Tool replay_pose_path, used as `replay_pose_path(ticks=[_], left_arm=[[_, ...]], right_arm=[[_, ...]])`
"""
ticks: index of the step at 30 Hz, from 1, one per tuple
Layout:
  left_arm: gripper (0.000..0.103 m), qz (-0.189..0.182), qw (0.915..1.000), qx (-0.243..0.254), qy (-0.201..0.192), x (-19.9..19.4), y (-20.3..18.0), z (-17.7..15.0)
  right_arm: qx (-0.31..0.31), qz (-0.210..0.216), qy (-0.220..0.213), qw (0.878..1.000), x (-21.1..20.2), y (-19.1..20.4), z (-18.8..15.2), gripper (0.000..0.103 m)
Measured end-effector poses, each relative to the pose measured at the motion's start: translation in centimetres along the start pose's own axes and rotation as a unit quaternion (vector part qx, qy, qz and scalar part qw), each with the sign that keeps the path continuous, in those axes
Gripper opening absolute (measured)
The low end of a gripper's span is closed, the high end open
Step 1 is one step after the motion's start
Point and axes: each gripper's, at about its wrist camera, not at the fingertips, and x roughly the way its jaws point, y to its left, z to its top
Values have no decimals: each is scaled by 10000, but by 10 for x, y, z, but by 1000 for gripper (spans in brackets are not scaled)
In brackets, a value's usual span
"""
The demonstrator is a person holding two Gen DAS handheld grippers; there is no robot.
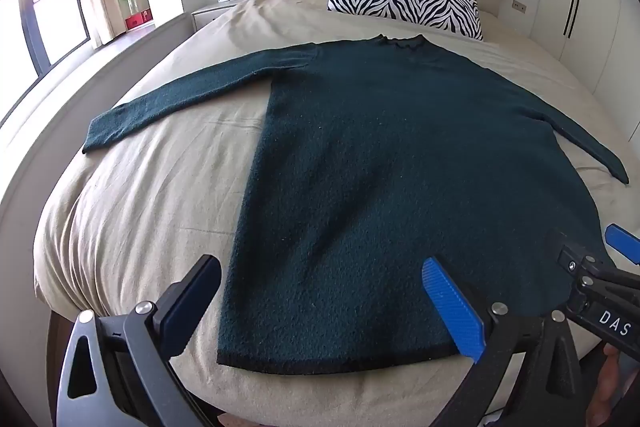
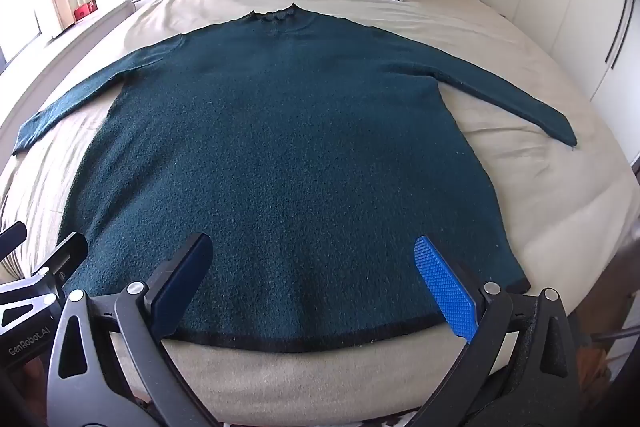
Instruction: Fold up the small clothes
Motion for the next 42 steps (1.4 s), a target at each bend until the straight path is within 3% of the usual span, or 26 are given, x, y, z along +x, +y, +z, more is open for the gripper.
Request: replay_pose_path(ticks=[42], left_arm=[[103, -35, 9999, -15, 113, 8, -4, -9]], right_arm=[[-46, -84, 20, 10000, -1, 0, -3, 103]])
